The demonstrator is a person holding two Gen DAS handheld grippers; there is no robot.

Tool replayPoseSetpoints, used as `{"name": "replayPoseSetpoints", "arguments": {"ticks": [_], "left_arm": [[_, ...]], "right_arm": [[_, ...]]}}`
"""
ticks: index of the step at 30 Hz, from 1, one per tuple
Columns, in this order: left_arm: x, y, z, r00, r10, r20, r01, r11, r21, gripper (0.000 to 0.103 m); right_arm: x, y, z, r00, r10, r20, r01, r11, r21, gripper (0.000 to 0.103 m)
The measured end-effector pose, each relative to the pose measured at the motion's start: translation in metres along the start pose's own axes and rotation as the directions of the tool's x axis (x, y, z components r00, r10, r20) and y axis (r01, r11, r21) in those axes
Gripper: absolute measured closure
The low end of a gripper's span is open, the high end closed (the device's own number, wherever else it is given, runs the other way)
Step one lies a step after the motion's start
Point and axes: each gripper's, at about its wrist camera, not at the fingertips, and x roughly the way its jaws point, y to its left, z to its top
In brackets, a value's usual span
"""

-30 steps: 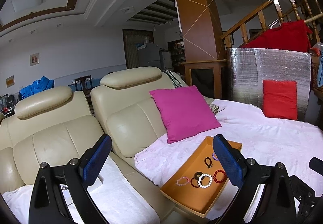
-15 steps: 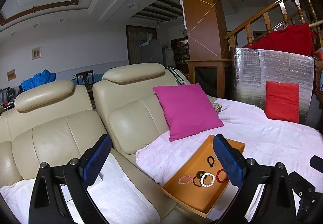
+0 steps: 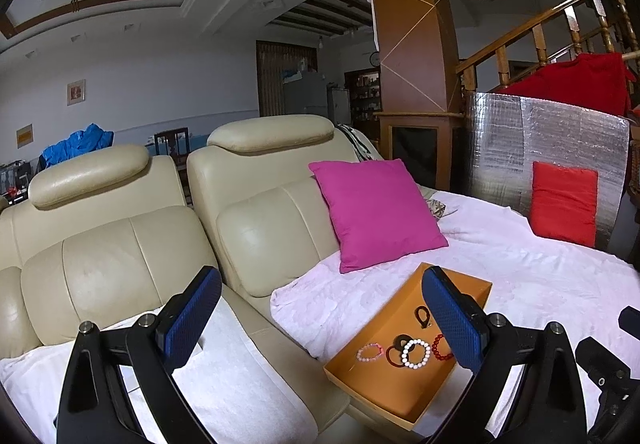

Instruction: Organize jewelry

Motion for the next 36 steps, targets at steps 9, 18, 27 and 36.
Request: {"name": "replayPoseSetpoints", "arguments": {"ticks": [9,18,27,36], "left_arm": [[0.017,-0.001,-0.006,0.999,-0.002,-0.033,0.003,1.0,0.013,0.003],[0.035,0.002,-0.012,0.997,-0.006,-0.077,0.007,1.0,0.019,0.003],[0.047,0.01,-0.015,0.996,-0.007,-0.094,0.009,1.0,0.013,0.003],[0.06,0.014,-0.02,0.993,-0.004,-0.116,0.005,1.0,0.008,0.003]], "right_arm": [[0.018,0.002,0.001,1.0,-0.01,-0.025,0.01,1.0,-0.012,0.028],[0.042,-0.002,-0.001,0.998,-0.027,-0.057,0.027,1.0,-0.011,0.028],[0.052,0.003,0.0,0.997,-0.017,-0.072,0.015,1.0,-0.016,0.028],[0.06,0.018,0.003,0.997,-0.005,-0.071,0.001,0.998,-0.061,0.028]]}}
